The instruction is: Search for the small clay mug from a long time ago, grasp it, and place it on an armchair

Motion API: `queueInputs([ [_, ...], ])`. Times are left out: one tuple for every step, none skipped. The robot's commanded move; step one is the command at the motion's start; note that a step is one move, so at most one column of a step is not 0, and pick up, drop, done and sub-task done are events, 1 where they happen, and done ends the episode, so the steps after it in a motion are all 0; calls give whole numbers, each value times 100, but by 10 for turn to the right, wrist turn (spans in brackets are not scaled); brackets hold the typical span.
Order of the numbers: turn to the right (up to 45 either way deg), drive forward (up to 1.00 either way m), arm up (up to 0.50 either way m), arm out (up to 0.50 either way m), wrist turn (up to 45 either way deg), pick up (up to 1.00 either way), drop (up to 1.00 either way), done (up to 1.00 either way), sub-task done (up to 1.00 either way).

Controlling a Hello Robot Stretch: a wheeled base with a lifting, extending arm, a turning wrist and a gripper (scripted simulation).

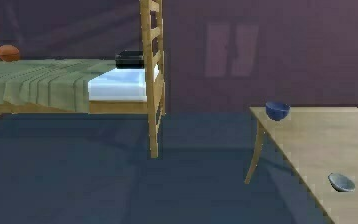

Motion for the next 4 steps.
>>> queueInputs([
  [90, 0, 0, 0, 0, 0, 0, 0, 0],
  [0, 100, 0, 0, 0, 0, 0, 0, 0],
  [90, 0, 0, 0, 0, 0, 0, 0, 0],
  [0, 35, 0, 0, 0, 0, 0, 0, 0],
])
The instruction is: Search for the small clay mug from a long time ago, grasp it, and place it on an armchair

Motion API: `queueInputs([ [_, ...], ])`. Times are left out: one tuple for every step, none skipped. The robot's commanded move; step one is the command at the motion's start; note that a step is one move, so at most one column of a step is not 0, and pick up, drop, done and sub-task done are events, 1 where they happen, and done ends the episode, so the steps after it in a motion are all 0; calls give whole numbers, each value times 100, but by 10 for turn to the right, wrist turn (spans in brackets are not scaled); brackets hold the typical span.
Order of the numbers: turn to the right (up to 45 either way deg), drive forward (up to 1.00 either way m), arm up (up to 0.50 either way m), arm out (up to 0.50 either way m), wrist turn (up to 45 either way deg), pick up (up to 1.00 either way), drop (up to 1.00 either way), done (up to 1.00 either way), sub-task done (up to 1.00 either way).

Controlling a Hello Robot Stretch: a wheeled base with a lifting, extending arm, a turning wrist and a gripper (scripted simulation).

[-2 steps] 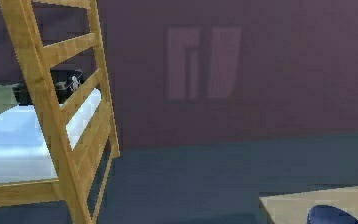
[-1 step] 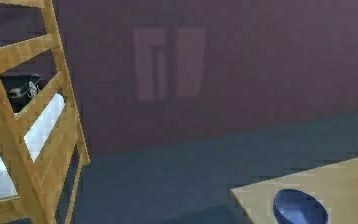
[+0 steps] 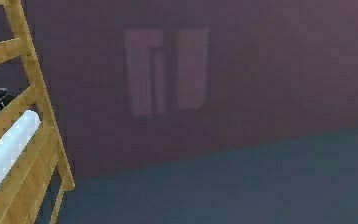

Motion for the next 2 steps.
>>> queueInputs([
  [300, 0, 0, 0, 0, 0, 0, 0, 0],
  [0, 0, 50, 0, 0, 0, 0, 0, 0],
])
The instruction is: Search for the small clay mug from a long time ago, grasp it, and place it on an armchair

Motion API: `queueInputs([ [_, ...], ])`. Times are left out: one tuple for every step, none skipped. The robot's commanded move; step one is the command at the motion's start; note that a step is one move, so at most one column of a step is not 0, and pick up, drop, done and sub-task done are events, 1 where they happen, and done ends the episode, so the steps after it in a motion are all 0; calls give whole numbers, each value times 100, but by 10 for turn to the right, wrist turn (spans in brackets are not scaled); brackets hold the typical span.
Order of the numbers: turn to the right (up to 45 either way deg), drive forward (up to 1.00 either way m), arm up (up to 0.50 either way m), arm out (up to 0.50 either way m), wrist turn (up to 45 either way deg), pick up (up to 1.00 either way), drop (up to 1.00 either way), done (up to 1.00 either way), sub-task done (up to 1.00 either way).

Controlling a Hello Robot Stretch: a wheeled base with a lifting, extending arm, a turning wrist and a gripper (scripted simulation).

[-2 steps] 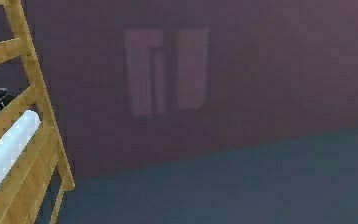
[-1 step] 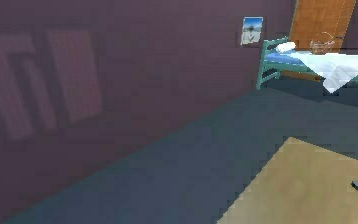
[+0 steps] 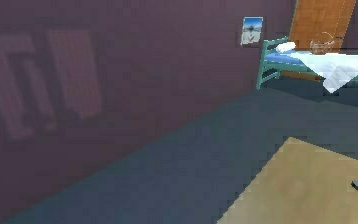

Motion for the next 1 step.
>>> queueInputs([
  [0, 0, 38, 0, 0, 0, 0, 0, 0],
])
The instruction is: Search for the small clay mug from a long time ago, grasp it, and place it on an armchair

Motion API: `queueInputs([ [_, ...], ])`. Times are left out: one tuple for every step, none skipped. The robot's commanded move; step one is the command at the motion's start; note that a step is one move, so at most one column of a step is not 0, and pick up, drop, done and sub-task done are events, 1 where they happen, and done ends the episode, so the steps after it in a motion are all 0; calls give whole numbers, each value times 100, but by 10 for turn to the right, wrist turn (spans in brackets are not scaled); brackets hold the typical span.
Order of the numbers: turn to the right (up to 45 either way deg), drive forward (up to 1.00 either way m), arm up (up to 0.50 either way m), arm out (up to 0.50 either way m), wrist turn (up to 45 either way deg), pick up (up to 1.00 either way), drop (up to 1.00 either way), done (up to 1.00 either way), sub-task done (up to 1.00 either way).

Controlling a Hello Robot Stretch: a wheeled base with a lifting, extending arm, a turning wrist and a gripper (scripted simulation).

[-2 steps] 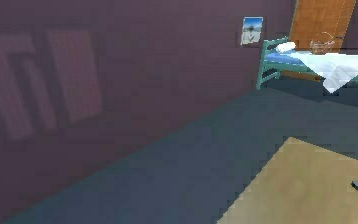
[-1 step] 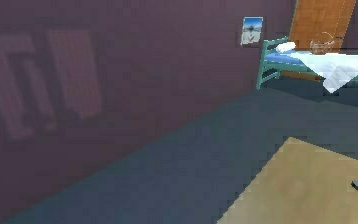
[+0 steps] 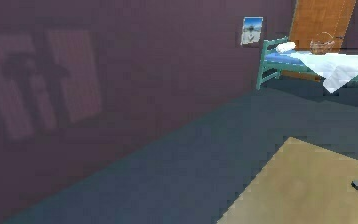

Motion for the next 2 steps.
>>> queueInputs([
  [0, 0, 0, 36, 0, 0, 0, 0, 0],
  [0, 0, 0, 0, 450, 0, 0, 0, 0],
])
